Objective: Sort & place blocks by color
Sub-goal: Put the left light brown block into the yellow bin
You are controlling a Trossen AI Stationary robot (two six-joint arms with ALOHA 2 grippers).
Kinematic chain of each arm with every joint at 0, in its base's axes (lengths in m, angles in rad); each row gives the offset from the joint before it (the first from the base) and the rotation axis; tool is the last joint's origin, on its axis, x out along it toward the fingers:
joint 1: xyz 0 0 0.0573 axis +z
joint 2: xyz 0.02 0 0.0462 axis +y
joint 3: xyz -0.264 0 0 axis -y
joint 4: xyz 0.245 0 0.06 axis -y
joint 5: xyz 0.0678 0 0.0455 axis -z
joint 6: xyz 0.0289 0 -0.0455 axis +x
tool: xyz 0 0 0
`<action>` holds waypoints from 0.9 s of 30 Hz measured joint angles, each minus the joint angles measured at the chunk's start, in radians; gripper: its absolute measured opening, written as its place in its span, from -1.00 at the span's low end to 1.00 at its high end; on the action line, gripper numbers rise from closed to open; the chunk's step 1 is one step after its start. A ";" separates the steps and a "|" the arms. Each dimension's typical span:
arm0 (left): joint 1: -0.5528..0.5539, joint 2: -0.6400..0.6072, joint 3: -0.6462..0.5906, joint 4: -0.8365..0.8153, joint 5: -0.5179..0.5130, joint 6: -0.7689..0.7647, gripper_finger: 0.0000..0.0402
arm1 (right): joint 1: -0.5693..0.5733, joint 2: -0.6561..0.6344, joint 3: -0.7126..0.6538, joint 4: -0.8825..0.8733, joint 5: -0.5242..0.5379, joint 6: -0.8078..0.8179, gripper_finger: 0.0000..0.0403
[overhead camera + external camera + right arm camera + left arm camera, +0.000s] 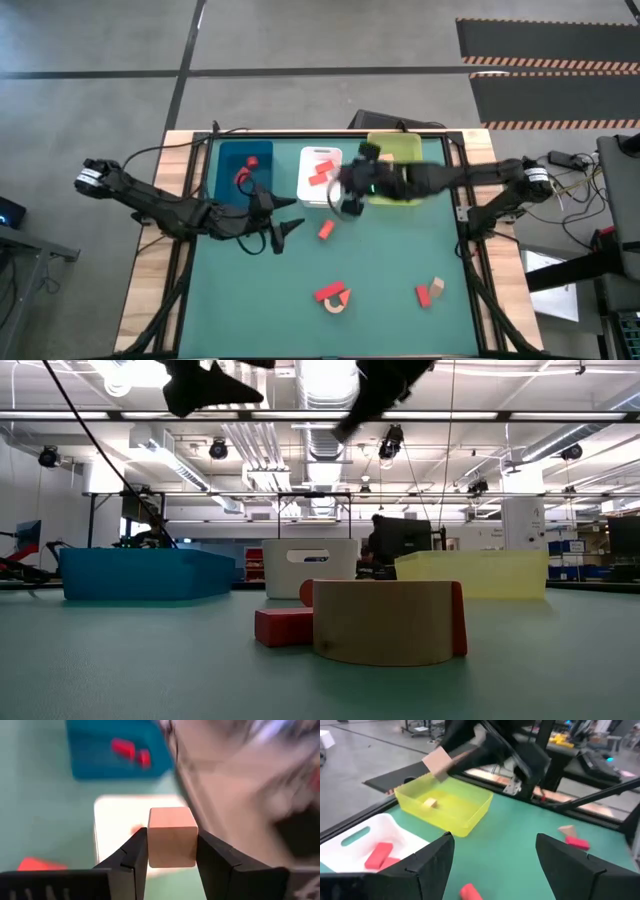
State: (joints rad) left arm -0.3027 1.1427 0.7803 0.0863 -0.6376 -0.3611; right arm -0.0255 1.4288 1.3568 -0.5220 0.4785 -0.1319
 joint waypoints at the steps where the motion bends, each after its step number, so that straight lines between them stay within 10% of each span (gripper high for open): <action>1: 0.005 0.012 0.000 0.000 0.000 -0.009 0.32 | -0.039 0.000 0.021 -0.071 -0.049 0.056 -0.40; 10: 0.037 0.117 0.031 0.001 0.037 -0.027 0.32 | -0.394 0.011 0.023 -0.381 -0.518 0.203 -0.40; 27: 0.133 0.399 0.137 0.001 0.158 -0.079 0.32 | -0.696 0.218 -0.109 -0.549 -0.527 0.158 -0.38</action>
State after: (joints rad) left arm -0.1695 1.5415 0.9178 0.0872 -0.4793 -0.4404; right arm -0.7218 1.6465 1.2476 -1.0710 -0.0483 0.0256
